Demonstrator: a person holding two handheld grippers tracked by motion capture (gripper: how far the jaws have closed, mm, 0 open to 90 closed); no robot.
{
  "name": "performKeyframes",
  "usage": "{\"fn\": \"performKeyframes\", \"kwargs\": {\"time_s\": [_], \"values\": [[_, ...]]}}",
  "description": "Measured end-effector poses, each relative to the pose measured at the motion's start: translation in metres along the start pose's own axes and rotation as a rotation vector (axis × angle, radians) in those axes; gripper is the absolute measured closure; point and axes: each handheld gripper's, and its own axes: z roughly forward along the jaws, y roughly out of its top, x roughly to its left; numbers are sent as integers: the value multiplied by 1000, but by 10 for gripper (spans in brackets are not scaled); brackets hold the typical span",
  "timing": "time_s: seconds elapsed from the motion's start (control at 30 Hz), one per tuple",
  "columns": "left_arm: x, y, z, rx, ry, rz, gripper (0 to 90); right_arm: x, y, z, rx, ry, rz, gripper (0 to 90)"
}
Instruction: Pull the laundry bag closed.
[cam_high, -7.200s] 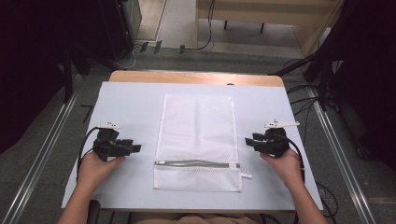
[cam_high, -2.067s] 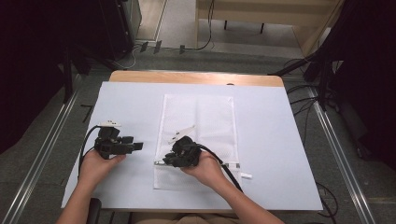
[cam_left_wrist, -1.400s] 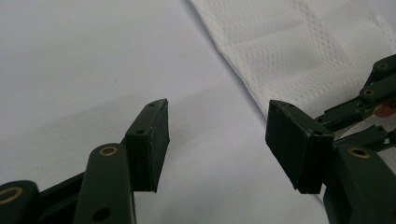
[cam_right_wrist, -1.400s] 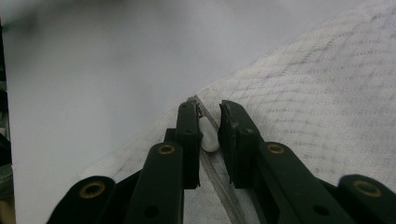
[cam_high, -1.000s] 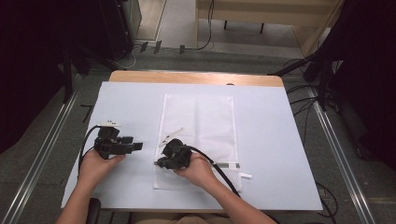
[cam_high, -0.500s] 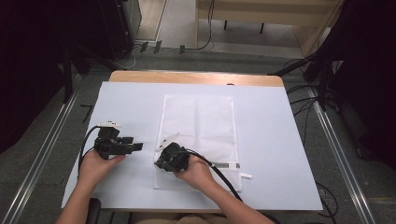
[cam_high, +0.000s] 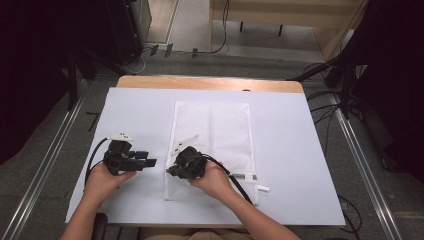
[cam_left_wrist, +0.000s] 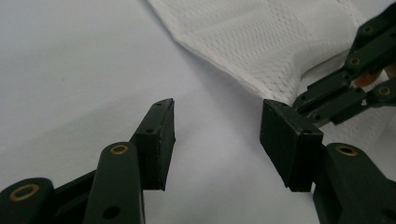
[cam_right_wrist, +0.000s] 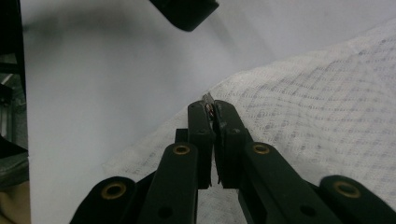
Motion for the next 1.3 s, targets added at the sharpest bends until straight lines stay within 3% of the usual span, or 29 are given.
{"fn": "performKeyframes", "kwargs": {"time_s": [0.3, 0.43, 0.6, 0.77, 1.07, 1.3], "values": [[-11, -5, 6, 33, -65, 48, 450, -1, 3, -2, 4, 8, 4, 881], [-14, -7, 11, 72, -90, 52, 448, 0, 4, -4, -8, 20, 19, 881], [-19, -6, 16, 80, -134, 71, 453, -2, 7, -8, -8, 19, 17, 881], [-23, -6, 24, 127, -142, 104, 460, -3, 10, -12, -11, 20, 14, 881], [-26, -2, 31, 137, -160, 97, 484, -1, 12, -14, -22, 23, 7, 881], [-24, 1, 35, 138, -179, 69, 545, 0, 13, -16, -32, 36, 8, 881]]}}
